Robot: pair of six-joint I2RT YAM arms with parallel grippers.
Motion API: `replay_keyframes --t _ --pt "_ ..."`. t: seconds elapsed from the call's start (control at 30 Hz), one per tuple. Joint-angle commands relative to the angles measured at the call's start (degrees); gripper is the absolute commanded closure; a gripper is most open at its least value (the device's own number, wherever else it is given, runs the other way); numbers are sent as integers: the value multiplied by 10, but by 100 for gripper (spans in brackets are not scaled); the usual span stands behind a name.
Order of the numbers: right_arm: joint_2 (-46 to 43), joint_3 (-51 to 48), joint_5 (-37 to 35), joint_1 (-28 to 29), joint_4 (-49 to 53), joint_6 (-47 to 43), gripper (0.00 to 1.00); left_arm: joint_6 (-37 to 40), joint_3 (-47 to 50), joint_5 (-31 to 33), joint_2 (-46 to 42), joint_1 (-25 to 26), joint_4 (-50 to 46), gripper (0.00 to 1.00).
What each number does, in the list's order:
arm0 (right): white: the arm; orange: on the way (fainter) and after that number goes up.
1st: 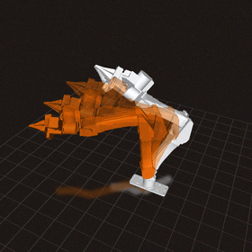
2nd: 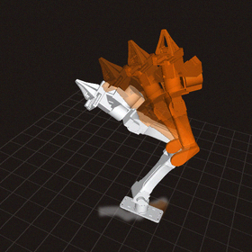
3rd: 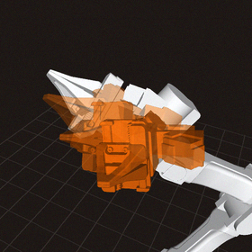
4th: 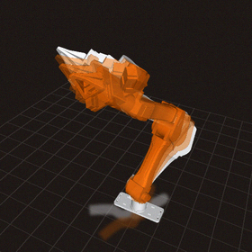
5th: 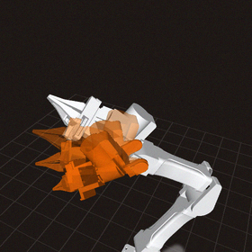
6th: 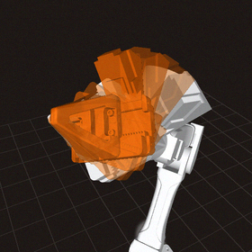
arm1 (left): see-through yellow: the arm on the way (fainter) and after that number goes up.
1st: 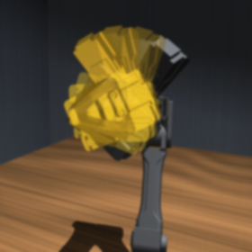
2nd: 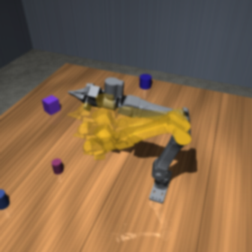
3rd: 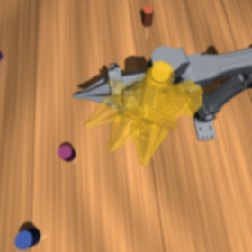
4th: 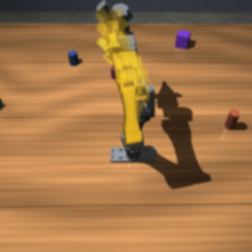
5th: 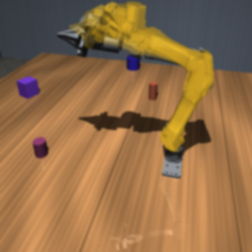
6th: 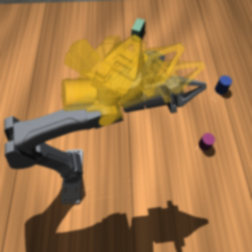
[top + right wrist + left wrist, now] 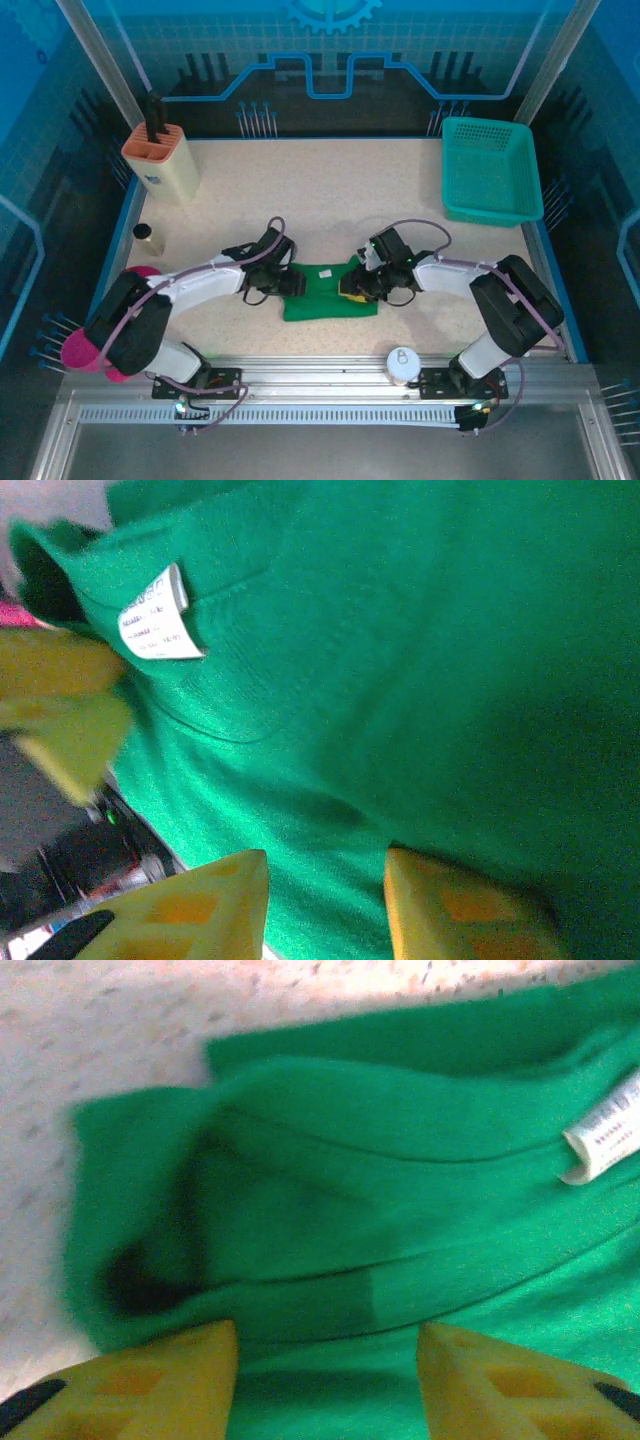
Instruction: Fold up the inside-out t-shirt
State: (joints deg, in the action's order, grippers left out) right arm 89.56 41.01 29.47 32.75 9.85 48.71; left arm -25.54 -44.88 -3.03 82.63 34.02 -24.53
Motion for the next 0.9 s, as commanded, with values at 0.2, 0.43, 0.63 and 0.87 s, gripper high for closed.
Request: replay_keyframes --t 0.2,0.43,0.63,0.87 --pt "7 141 -6 -52 211 -101 65 -22 -133 -82 4 26 -4 52" --pt "60 155 -65 -96 145 -135 72 -56 -115 -80 99 33 109 54" --pt "131 76 -75 -105 66 -183 76 -57 -57 -13 169 33 174 53" --pt "81 -34 -45 -93 -2 -150 74 -74 -5 -20 138 35 154 53"
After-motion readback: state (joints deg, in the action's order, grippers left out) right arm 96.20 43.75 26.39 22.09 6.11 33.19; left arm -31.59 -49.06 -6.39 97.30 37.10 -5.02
